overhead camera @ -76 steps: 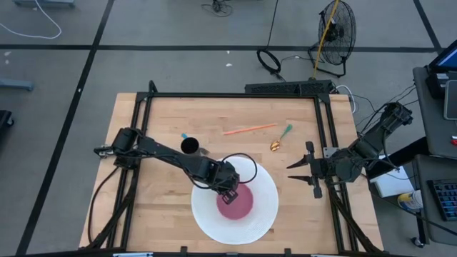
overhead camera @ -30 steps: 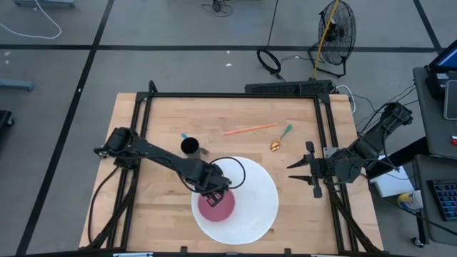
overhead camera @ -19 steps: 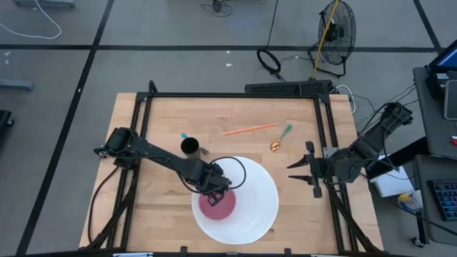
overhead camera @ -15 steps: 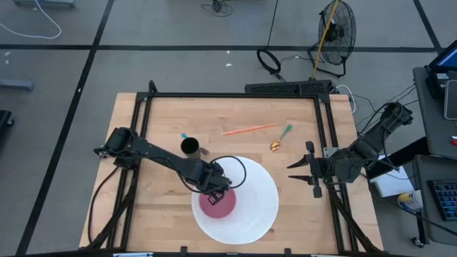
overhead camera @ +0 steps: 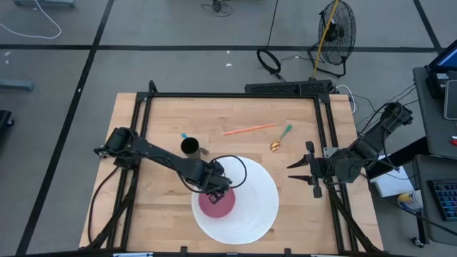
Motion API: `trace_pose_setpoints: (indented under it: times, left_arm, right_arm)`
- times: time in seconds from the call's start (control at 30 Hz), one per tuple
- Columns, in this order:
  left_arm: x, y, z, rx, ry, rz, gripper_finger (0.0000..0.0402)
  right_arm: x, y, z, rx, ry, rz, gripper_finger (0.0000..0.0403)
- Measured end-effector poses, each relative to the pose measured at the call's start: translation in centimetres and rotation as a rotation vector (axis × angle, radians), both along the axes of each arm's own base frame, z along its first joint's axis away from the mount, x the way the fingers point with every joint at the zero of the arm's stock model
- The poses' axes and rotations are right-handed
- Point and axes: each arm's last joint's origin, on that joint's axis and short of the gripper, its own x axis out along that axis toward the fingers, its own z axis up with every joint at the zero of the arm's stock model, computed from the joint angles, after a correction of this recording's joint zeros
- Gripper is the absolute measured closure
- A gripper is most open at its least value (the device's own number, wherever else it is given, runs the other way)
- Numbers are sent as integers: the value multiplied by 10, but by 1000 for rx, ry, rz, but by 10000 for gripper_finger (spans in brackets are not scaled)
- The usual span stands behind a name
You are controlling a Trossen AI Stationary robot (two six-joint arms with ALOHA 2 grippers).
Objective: Pick & Place Utensil
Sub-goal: Put the blue fork in the pink bowl
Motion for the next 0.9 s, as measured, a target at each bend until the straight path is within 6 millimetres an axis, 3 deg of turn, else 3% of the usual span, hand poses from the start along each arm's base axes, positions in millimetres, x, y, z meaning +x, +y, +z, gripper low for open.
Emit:
trace_pose_setpoints:
  times: [0.23, 0.47, 0.67, 0.9]
  left_arm:
    - [-1, 4, 5, 36, -19, -15, 219]
    - [-13, 12, 43, 159, -167, -30, 191]
    - [-42, 13, 90, 303, -294, -132, 199]
    - [-92, 20, 130, 494, -366, -62, 218]
  right_arm:
    - [0, 0, 0, 0, 0, 0, 273]
    - [0, 0, 0, -1, -1, -2, 273]
    - [0, 0, 1, 6, -9, -3, 273]
    - [1, 0, 1, 2, -14, -6, 273]
